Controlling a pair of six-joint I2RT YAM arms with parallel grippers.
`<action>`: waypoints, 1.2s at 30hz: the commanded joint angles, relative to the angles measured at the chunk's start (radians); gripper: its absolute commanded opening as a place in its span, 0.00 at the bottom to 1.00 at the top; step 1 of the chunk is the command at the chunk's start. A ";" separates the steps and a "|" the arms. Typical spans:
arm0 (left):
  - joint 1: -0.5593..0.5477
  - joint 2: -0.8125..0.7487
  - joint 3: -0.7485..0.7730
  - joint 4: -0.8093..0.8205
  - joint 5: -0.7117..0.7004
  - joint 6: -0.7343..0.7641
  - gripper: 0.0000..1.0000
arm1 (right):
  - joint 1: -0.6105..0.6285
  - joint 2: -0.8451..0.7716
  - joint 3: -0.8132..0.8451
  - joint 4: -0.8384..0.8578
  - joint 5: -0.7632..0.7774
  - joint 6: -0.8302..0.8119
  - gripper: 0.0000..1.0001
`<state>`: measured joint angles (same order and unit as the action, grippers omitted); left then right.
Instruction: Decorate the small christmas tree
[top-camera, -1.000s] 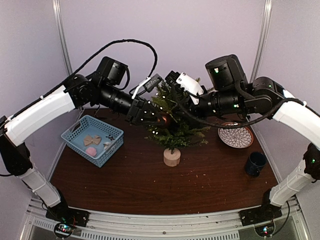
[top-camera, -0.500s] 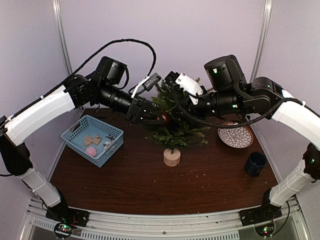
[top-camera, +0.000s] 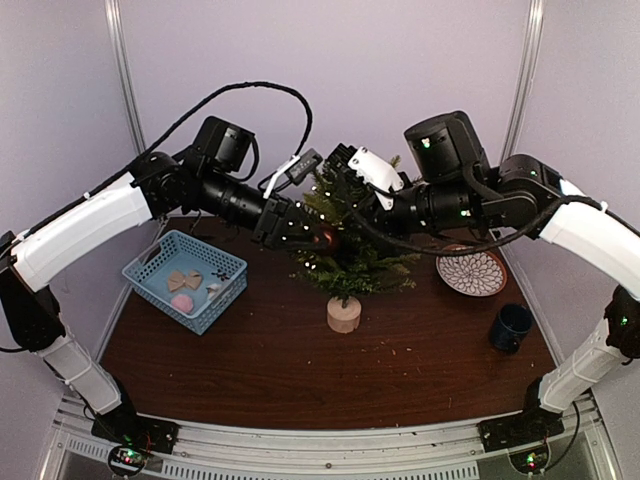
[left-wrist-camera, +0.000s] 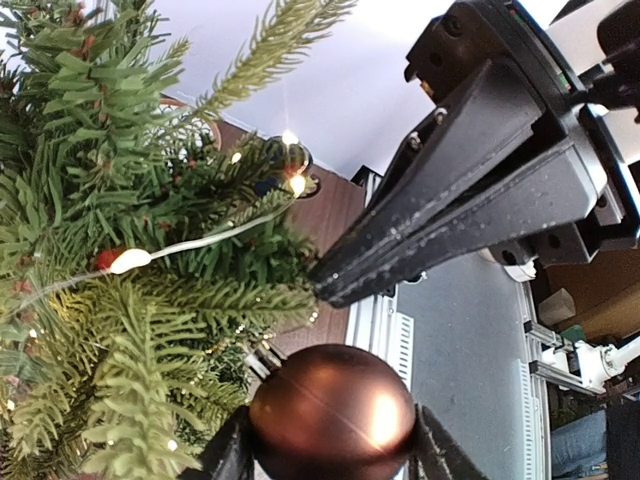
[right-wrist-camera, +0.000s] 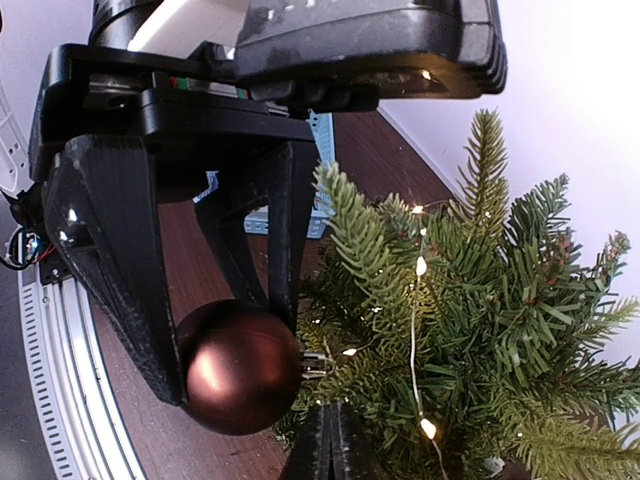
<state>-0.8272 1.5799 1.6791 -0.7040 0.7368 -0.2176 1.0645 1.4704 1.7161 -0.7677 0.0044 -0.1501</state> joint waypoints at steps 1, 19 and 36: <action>0.007 -0.034 -0.001 0.058 0.038 -0.007 0.23 | -0.005 -0.037 0.015 0.044 -0.014 0.007 0.04; 0.008 -0.050 -0.014 0.121 0.103 -0.020 0.20 | -0.006 -0.095 -0.065 0.054 -0.046 -0.006 0.26; 0.017 -0.043 -0.018 0.149 0.133 -0.031 0.20 | -0.012 -0.078 -0.075 0.100 -0.011 -0.019 0.30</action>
<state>-0.8242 1.5543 1.6642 -0.5991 0.8646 -0.2428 1.0595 1.3746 1.6161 -0.6941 -0.0448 -0.1604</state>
